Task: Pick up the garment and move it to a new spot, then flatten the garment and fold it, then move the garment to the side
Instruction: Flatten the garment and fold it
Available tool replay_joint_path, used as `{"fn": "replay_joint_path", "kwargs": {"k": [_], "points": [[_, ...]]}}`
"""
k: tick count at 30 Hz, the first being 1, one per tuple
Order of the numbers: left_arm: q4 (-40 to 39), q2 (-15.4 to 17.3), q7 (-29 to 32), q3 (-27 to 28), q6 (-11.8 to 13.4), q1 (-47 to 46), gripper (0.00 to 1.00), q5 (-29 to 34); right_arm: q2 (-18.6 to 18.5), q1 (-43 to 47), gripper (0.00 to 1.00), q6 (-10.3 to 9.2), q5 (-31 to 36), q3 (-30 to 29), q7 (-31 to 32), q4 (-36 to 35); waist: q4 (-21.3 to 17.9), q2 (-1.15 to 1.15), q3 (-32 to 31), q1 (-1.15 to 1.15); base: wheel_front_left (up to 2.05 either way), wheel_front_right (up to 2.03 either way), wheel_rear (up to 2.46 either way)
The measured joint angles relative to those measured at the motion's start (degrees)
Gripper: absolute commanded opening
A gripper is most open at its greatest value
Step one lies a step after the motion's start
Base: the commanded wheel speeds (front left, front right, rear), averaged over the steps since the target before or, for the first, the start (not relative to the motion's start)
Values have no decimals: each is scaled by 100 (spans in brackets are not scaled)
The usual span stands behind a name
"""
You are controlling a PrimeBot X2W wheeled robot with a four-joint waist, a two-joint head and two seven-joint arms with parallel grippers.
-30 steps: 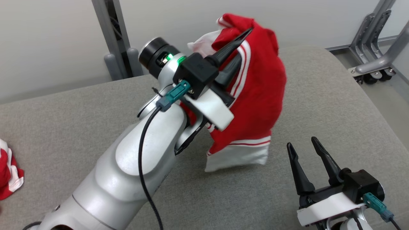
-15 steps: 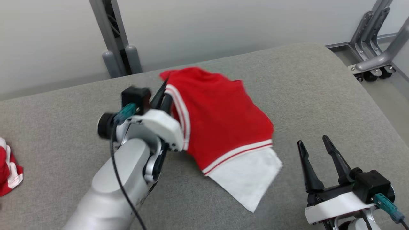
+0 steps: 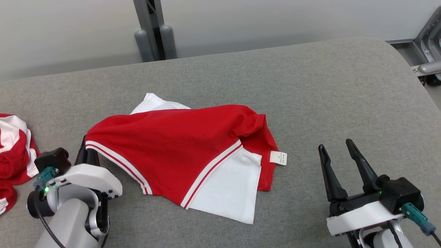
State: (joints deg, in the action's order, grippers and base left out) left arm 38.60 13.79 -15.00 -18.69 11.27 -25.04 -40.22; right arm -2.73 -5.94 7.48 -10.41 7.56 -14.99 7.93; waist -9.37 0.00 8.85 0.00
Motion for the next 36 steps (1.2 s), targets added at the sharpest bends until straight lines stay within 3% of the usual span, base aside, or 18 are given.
{"fn": "replay_joint_path", "kwargs": {"k": [1,9,13,19,21,23,26,36], "points": [[-126,-24,1,135,-1,122,100,116,0,1,100,0,0,0,0,3,27,0,16,0,0,0,0],[-1221,-174,0,791,-222,824,100,1260,1,3,100,0,21,8,0,45,250,0,-29,0,0,0,0],[-2081,-378,-7,1024,-463,1216,100,1798,0,4,100,0,58,-3,1,35,357,0,-141,0,0,0,0],[-2943,-649,-10,914,-856,1904,100,2677,0,111,100,0,108,-30,0,69,484,0,-383,0,0,0,0],[-3097,-676,-14,708,-1104,2093,100,2945,2,154,100,0,135,-29,0,75,515,0,-470,0,0,0,0],[-3060,-675,-14,407,-1380,2264,100,3203,2,193,100,0,136,-32,0,91,536,0,-542,0,0,0,0],[-2774,-639,-13,-16,-1596,2371,100,3507,0,203,100,0,140,-33,0,90,552,0,-591,0,0,0,0],[-1278,-413,-13,-1161,-1811,1722,100,4321,1,200,100,0,191,23,0,69,417,0,-479,0,0,0,0]]}}
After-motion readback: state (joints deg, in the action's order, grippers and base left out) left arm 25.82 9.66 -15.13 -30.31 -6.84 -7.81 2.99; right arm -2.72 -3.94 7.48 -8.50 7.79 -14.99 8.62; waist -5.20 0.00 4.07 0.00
